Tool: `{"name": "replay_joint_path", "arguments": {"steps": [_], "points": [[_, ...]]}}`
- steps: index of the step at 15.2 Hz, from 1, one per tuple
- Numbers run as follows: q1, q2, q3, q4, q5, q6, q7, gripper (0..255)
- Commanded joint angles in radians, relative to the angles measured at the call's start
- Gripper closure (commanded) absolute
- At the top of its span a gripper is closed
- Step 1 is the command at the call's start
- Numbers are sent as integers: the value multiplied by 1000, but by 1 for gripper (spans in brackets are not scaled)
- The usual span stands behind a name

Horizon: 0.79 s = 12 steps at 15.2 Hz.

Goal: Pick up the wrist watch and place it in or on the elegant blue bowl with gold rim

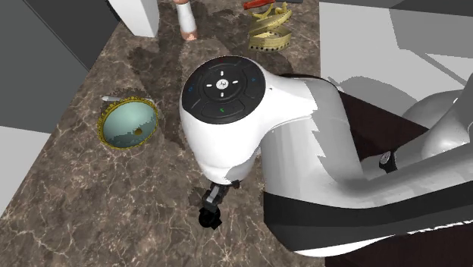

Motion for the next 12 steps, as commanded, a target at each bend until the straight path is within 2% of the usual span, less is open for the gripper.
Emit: {"name": "replay_joint_path", "arguments": {"steps": [1, 4, 7, 12], "points": [[4, 88, 20, 34, -51, 51, 69, 0], [31, 214, 24, 92, -146, 108, 178, 0], [84, 337, -2, 163, -239, 150, 281, 0], [113, 396, -38, 173, -290, 196, 319, 0]]}}
